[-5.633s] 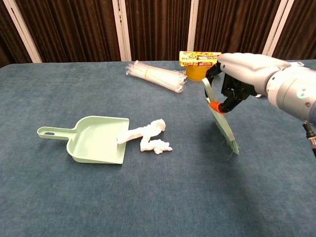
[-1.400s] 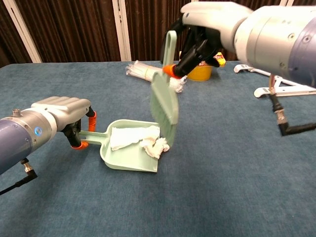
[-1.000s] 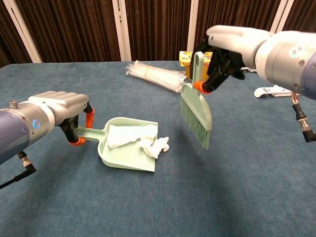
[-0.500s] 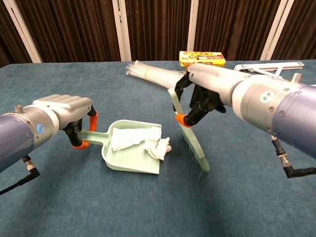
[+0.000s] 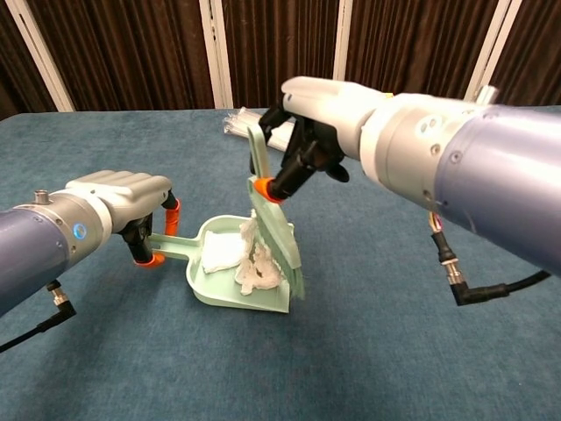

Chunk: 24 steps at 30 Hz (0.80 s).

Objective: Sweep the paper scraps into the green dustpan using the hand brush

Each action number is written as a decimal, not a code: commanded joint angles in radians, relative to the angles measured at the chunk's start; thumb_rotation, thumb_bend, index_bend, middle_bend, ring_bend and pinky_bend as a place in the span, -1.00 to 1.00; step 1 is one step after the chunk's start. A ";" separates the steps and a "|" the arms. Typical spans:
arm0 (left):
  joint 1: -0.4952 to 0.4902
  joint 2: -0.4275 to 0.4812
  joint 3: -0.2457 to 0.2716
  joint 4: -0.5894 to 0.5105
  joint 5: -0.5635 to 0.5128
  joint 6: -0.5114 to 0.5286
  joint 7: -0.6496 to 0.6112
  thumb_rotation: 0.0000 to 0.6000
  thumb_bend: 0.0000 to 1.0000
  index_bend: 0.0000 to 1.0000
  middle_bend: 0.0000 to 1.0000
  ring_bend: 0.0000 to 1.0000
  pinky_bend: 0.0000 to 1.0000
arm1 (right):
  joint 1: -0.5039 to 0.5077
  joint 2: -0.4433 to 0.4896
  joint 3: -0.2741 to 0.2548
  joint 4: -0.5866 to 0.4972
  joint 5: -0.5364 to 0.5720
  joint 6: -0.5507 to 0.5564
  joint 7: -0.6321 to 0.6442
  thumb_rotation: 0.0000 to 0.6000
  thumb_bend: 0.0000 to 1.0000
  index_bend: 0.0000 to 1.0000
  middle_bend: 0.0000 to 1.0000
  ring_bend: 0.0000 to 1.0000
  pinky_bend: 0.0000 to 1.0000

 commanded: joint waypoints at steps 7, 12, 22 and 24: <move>0.001 0.002 0.003 0.004 -0.003 -0.002 -0.006 1.00 0.16 0.41 1.00 1.00 1.00 | 0.014 0.041 0.085 -0.102 0.074 0.016 0.033 1.00 0.07 0.38 0.96 1.00 0.68; 0.001 0.003 0.004 0.007 -0.002 -0.005 -0.011 1.00 0.16 0.41 1.00 1.00 1.00 | 0.024 0.066 0.100 -0.137 0.089 0.023 0.041 1.00 0.07 0.38 0.96 1.00 0.68; 0.003 0.007 0.006 0.001 0.003 -0.001 -0.018 1.00 0.16 0.41 1.00 1.00 1.00 | 0.025 0.100 0.049 -0.092 0.054 0.054 0.024 1.00 0.07 0.38 0.96 1.00 0.68; 0.004 0.008 0.007 -0.001 0.004 -0.001 -0.019 1.00 0.16 0.41 1.00 1.00 1.00 | 0.019 0.106 0.026 -0.072 0.044 0.056 0.020 1.00 0.07 0.38 0.96 1.00 0.68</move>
